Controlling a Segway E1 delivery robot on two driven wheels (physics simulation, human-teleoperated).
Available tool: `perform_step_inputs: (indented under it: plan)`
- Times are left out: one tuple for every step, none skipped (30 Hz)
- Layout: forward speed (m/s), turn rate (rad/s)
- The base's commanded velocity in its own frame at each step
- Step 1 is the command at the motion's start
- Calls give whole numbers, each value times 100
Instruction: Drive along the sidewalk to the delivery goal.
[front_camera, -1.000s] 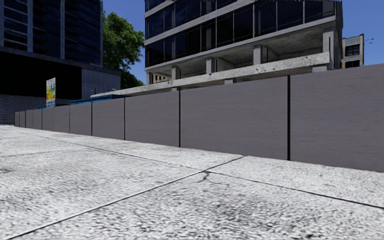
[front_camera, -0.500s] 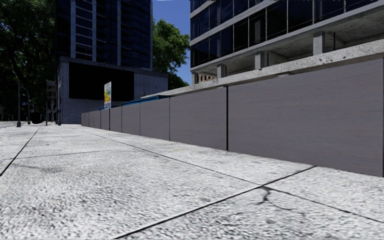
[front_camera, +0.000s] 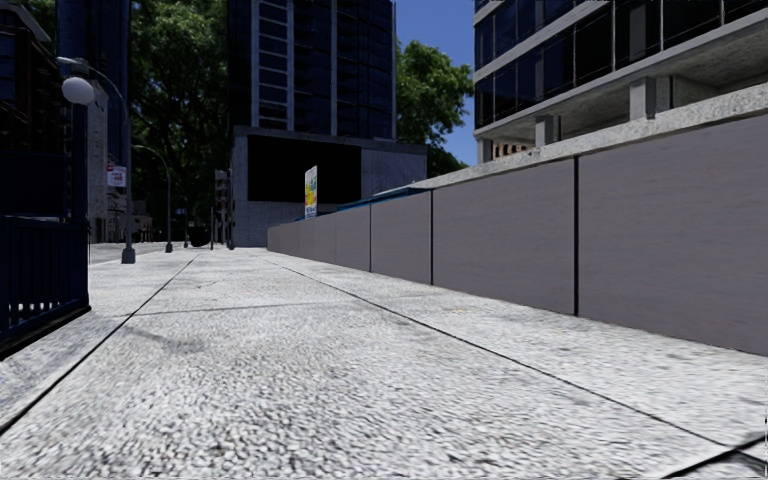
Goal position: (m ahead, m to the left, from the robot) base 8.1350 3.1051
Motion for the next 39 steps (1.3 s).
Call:
perform_step_inputs:
  plan:
    - [124, 58]
    - [124, 58]
    - [124, 58]
    - [124, 58]
    - [124, 58]
    - [124, 57]
    - [124, 42]
    - [124, 27]
    - [124, 27]
    - [124, 20]
    - [125, 0]
    - [126, 0]
    - [126, 0]
    - [127, 0]
    - [127, 0]
    - [127, 0]
    - [127, 0]
    - [131, 0]
    - [138, 0]
    - [141, 0]
    - [141, 0]
    - [143, 0]
    - [143, 0]
    - [143, 0]
    - [143, 0]
    - [143, 0]
    - [143, 3]
    - [143, 13]
    - [143, 13]
    - [143, 23]
    - [143, 30]
    - [143, 30]
    - [143, 33]
    - [143, 34]
    - [142, 34]
    - [142, 34]
    - [142, 35]
    - [142, 35]
    - [142, 35]
